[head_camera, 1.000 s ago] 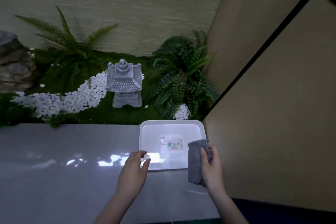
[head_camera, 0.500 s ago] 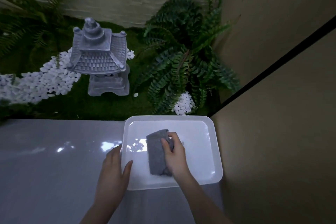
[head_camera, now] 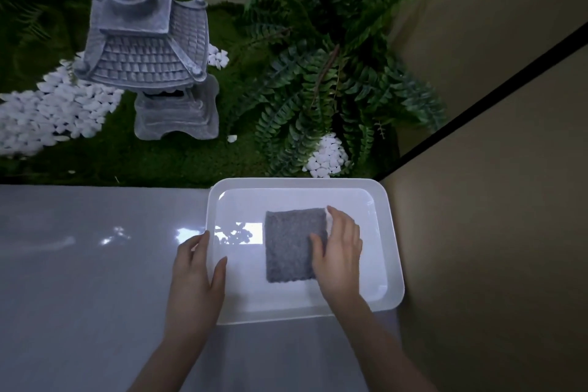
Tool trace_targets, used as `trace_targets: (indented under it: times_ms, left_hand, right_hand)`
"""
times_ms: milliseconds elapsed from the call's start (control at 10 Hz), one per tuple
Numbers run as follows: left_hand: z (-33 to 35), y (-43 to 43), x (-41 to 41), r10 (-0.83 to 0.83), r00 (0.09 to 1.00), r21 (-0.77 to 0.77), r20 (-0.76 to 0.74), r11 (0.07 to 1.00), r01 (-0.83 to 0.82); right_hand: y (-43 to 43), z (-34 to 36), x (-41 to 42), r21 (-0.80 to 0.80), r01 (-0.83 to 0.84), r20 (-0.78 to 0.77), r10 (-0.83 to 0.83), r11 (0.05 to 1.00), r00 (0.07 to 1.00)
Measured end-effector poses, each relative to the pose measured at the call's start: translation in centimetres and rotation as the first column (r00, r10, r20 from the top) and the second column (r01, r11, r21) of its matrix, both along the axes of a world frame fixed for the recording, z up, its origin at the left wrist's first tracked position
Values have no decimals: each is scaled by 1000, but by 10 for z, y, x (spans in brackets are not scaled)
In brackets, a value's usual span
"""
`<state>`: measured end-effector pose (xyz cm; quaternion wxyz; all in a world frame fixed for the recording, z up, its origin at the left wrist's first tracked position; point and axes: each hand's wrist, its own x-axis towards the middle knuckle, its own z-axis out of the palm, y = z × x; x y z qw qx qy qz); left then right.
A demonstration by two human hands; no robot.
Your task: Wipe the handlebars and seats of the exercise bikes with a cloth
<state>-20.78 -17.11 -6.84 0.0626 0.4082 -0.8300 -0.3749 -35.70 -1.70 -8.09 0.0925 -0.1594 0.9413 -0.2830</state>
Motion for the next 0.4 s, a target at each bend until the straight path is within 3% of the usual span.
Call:
trace_targets:
  times_ms: [100, 200, 300, 400]
  left_hand:
    - [1, 0, 0, -8, 1000, 12, 13, 1000, 8]
    - [0, -1, 3, -41, 999, 10, 35, 999, 41]
    - [6, 0, 4, -102, 990, -26, 101, 994, 105]
    - [14, 4, 6, -159, 966, -99, 203, 978, 182]
  right_hand:
    - [5, -3, 9, 233, -319, -110, 351, 919, 930]
    - [19, -14, 9, 480, -465, 108, 475, 744, 873]
    - [26, -14, 5, 533, -484, 170, 473, 694, 865]
    - [26, 3, 4, 536, -457, 150, 453, 709, 879]
